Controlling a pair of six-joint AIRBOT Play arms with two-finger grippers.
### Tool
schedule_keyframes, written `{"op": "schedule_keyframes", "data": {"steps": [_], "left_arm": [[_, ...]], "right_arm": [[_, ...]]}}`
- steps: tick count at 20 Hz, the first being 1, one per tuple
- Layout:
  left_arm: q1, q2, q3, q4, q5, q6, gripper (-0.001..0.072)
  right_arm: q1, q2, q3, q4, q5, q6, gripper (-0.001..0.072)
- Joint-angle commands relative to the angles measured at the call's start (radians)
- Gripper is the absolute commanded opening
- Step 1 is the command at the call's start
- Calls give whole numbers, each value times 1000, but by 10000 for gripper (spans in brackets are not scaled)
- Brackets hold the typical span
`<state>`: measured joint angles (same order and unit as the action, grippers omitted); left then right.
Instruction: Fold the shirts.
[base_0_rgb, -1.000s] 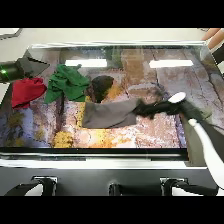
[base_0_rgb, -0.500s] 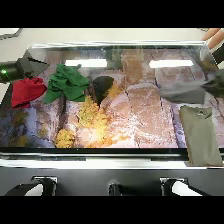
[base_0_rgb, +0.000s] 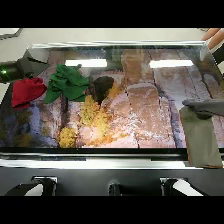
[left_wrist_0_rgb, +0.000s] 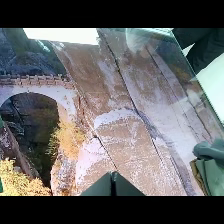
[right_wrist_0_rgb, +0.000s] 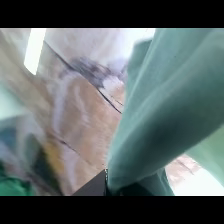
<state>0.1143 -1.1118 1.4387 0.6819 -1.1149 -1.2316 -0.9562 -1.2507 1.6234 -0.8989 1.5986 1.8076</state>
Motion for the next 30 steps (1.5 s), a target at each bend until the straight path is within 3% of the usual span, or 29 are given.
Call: {"op": "schedule_keyframes", "data": {"steps": [1,9,13,18,20,23,26,30], "left_arm": [[1,0,0,0,8,2,36],[1,0,0,0,8,6,36],[1,0,0,0,8,28,36],[1,0,0,0,7,29,36],[1,0,0,0,7,28,36],[1,0,0,0,7,28,36],[1,0,0,0,7,28,36],[1,0,0,0,7,28,36]], "right_arm": [[-28,21,3,172,-64,6,44],[51,21,3,184,-241,13,44],[42,25,3,168,-79,12,44],[-20,32,3,-220,245,28,44],[-19,38,-5,-386,253,14,44],[-19,51,-117,-421,254,14,44],[-19,97,-322,-586,252,-14,44],[-19,138,-562,-634,136,-16,45]]}}
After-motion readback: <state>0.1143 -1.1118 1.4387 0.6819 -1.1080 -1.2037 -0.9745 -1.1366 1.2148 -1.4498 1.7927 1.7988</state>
